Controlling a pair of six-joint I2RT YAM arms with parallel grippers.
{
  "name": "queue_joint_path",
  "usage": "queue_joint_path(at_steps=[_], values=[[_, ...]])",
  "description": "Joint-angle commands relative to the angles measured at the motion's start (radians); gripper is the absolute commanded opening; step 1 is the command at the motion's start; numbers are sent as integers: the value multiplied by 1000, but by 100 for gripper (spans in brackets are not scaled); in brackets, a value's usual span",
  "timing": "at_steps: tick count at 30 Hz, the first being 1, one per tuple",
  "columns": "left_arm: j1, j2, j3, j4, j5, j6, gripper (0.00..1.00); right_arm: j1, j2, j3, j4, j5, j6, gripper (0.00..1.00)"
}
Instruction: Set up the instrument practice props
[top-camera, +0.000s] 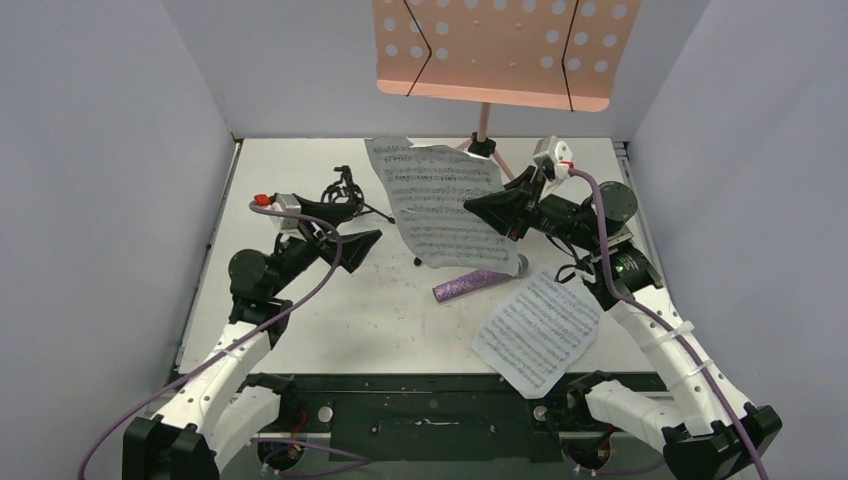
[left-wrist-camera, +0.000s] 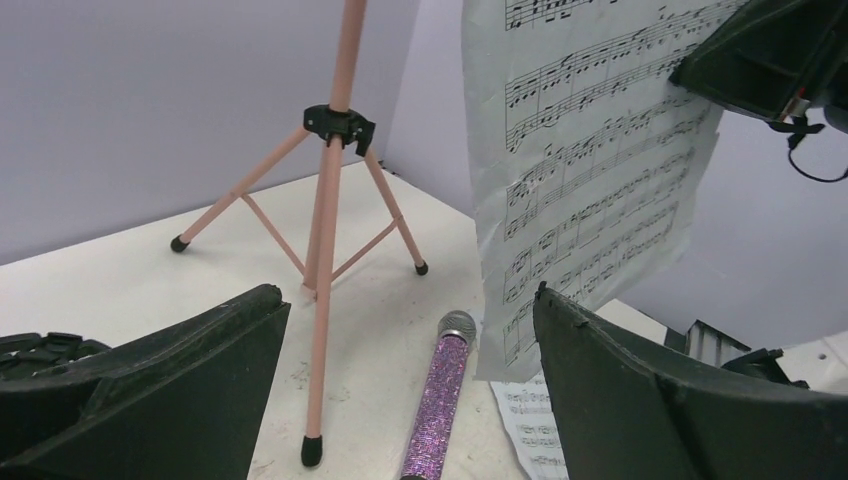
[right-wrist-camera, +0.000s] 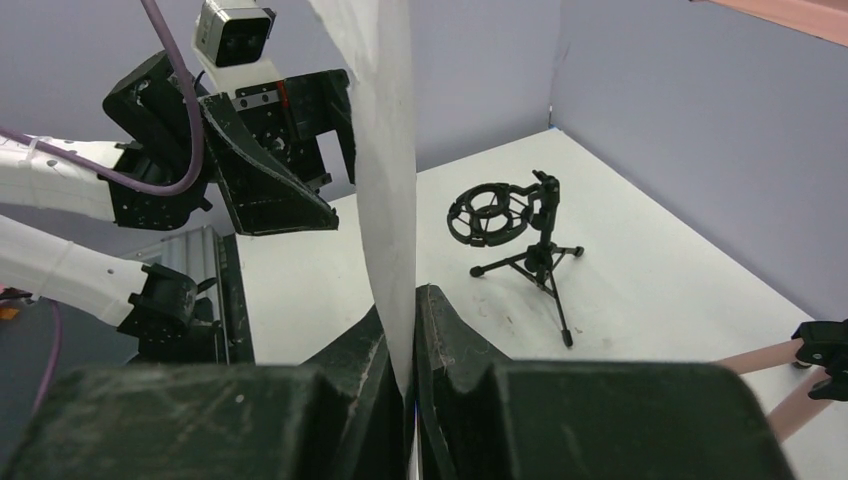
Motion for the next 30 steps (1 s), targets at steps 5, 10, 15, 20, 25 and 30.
queue_joint_path(at_steps=[5, 10, 15, 20, 25, 30], values=[[3, 47, 93, 110, 139, -7, 92, -4, 20, 61, 91, -63, 47, 5], [-6, 81, 130, 109, 168, 11, 90, -1, 41, 74, 97, -88, 49, 5], [-41, 129, 185, 99, 209, 25, 86, -3, 50, 78, 121, -104, 69, 5], [-115, 184, 254, 81, 228, 40, 81, -2, 51, 76, 125, -110, 74, 5], [-148, 251, 308, 100, 238, -13, 69, 0, 53, 57, 167, -110, 106, 5], [-160, 299, 307, 190, 239, -83, 53, 0, 52, 50, 189, -106, 120, 5]])
